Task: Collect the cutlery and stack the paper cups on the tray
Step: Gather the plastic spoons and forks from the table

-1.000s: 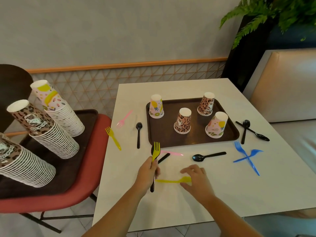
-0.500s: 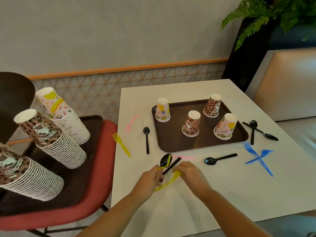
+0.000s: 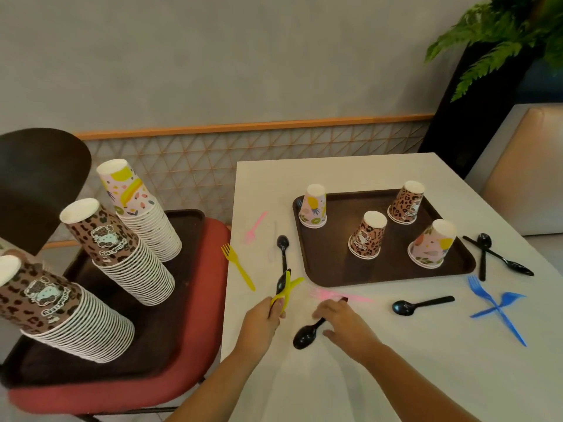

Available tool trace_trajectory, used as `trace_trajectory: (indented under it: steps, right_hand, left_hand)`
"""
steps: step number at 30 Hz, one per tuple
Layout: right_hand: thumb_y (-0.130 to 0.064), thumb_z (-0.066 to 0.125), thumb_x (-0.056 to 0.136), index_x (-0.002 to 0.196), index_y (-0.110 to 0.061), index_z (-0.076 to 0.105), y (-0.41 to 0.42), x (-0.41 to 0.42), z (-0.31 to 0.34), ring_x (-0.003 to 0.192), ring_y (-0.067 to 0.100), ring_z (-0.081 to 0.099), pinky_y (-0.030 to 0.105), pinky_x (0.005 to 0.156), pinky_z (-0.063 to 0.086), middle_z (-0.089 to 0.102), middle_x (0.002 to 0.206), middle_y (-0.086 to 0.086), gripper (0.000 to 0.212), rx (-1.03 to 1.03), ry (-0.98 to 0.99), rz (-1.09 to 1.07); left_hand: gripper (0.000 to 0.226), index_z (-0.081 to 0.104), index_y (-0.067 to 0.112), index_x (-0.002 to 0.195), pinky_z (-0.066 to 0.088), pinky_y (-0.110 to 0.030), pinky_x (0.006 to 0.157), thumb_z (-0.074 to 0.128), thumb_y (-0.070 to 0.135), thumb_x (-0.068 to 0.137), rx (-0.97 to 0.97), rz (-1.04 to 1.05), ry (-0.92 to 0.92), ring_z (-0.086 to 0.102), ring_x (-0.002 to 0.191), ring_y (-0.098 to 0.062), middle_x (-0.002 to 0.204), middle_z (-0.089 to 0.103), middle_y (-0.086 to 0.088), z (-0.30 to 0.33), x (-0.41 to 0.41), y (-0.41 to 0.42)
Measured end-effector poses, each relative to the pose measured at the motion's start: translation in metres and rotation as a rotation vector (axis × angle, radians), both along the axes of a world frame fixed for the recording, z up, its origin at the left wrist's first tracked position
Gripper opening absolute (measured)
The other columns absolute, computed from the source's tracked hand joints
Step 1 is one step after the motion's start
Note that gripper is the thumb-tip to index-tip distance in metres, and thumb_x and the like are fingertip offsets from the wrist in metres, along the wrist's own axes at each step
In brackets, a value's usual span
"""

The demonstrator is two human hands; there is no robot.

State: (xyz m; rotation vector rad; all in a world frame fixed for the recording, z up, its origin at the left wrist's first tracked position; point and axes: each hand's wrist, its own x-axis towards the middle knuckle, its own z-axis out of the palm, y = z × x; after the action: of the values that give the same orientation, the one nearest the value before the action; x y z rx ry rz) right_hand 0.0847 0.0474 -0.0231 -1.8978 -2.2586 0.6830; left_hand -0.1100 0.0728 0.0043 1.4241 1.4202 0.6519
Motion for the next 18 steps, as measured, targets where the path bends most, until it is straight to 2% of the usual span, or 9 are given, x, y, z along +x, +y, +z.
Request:
trace_trajectory:
  steps: [2,4,8,10,12,13,15,16,18]
  right_hand:
    - [-0.02,0.051,0.092,0.114,-0.018,0.056,0.0,-0.002,-0.002,0.113,0.015,0.043,0.019,0.097,0.033,0.053,0.122,-0.003,0.023,0.03,-0.025,0.047]
    - [-0.024,0.044,0.096,0.114,-0.016,0.054,0.001,-0.005,-0.003,0.11,0.016,0.044,0.017,0.089,0.032,0.054,0.119,0.001,0.022,0.046,-0.056,0.091]
    - [-0.025,0.035,0.099,0.123,-0.015,0.049,0.002,-0.011,-0.004,0.113,0.016,0.047,0.022,0.092,0.036,0.053,0.122,0.001,0.029,0.032,-0.039,0.03]
    - [-0.023,0.041,0.097,0.111,-0.016,0.055,0.011,-0.019,0.004,0.099,0.015,0.054,0.016,0.078,0.036,0.059,0.108,0.003,0.021,0.059,0.134,-0.136]
    - [-0.019,0.052,0.092,0.087,-0.021,0.057,0.024,-0.029,0.015,0.073,0.009,0.056,0.012,0.064,0.038,0.062,0.082,0.0,0.007,0.078,0.393,-0.343]
    - [-0.017,0.057,0.09,0.08,-0.022,0.056,0.033,-0.034,0.02,0.066,0.005,0.055,0.009,0.06,0.039,0.061,0.073,-0.004,0.011,0.056,0.508,-0.407]
    - [-0.014,0.064,0.085,0.079,-0.018,0.06,0.05,-0.045,0.027,0.063,0.006,0.061,0.008,0.059,0.044,0.063,0.069,-0.005,0.009,-0.007,0.686,-0.446]
    - [-0.013,0.066,0.084,0.079,-0.016,0.062,0.058,-0.051,0.03,0.062,0.009,0.064,0.012,0.059,0.047,0.065,0.07,-0.003,0.007,-0.043,0.768,-0.454]
    - [-0.01,0.066,0.083,0.078,-0.014,0.063,0.072,-0.062,0.038,0.057,0.006,0.064,0.016,0.058,0.05,0.067,0.068,-0.001,0.008,-0.116,0.894,-0.464]
  left_hand:
    - [0.03,0.053,0.014,0.07,0.032,-0.022,0.051,0.046,0.027,0.097,0.02,0.016,0.007,0.038,0.049,-0.008,0.053,0.042,0.007,0.002,0.0,0.004]
    - [0.03,0.046,0.014,0.069,0.032,-0.024,0.053,0.051,0.027,0.094,0.046,0.036,0.023,0.037,0.05,-0.01,0.054,0.04,0.005,0.001,0.0,0.008]
    - [0.029,0.04,0.014,0.069,0.035,-0.029,0.056,0.051,0.023,0.094,0.054,0.18,-0.009,0.038,0.051,-0.013,0.057,0.04,0.0,-0.001,0.001,0.013]
    - [0.026,0.042,0.013,0.071,0.034,-0.028,0.054,0.05,0.021,0.095,0.023,0.276,-0.056,0.038,0.05,-0.012,0.058,0.041,0.0,-0.002,0.003,0.018]
    - [0.027,0.041,0.013,0.07,0.034,-0.024,0.051,0.051,0.021,0.094,-0.007,0.347,-0.077,0.037,0.05,-0.012,0.059,0.04,0.0,-0.003,0.006,0.022]
    - [0.028,0.04,0.013,0.07,0.033,-0.023,0.049,0.052,0.023,0.094,-0.034,0.38,-0.096,0.036,0.05,-0.011,0.059,0.039,0.0,-0.003,0.009,0.024]
    - [0.03,0.043,0.012,0.07,0.034,-0.02,0.046,0.056,0.028,0.092,-0.091,0.439,-0.173,0.037,0.05,-0.011,0.059,0.041,0.0,-0.003,0.015,0.026]
    - [0.029,0.048,0.01,0.072,0.035,-0.018,0.045,0.058,0.031,0.09,-0.095,0.437,-0.188,0.041,0.051,-0.012,0.06,0.045,-0.001,-0.003,0.016,0.027]
    - [0.031,0.059,0.006,0.08,0.039,-0.01,0.048,0.061,0.036,0.087,-0.057,0.38,-0.13,0.053,0.057,-0.01,0.065,0.058,0.001,-0.001,0.015,0.031]
